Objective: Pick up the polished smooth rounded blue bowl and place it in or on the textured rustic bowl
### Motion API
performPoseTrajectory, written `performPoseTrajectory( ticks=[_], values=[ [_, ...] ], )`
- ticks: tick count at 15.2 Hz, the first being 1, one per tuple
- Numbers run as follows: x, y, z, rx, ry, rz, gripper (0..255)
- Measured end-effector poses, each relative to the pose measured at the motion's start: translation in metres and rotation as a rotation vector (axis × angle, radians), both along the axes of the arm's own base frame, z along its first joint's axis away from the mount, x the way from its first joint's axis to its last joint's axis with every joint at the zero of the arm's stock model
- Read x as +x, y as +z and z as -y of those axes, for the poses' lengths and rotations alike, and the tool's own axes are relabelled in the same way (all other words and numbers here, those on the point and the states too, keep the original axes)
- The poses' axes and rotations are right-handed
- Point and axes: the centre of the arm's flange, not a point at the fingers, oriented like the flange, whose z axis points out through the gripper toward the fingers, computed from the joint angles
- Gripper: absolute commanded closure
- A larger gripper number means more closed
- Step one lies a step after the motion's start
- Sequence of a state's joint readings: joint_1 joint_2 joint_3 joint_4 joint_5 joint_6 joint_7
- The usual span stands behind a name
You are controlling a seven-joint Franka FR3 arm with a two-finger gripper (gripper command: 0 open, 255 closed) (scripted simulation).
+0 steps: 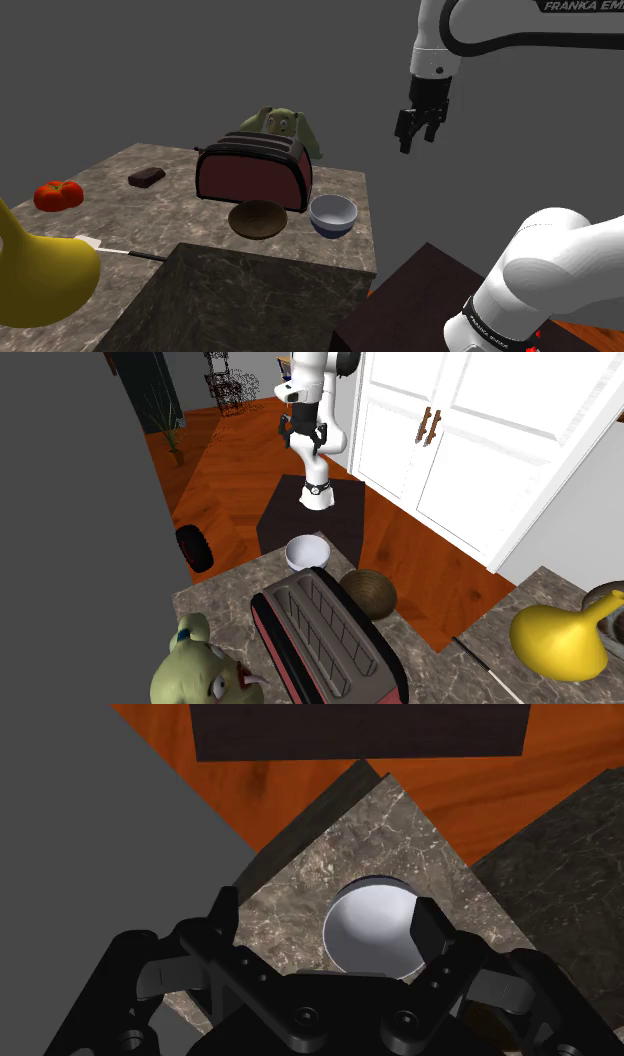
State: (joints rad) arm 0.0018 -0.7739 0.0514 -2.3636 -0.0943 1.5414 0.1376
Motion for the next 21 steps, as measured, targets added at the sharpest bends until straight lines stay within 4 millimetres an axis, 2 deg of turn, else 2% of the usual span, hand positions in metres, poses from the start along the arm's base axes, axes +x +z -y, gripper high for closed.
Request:
performPoseTrajectory(
  ticks=[2,4,21],
  values=[
    [0.004,-0.004,-0.002,0.001,-0.001,-0.001,0],
    [0.015,-0.019,-0.008,0.004,-0.004,-0.003,0],
    [0.142,-0.187,-0.087,0.032,-0.038,-0.018,0]
  ],
)
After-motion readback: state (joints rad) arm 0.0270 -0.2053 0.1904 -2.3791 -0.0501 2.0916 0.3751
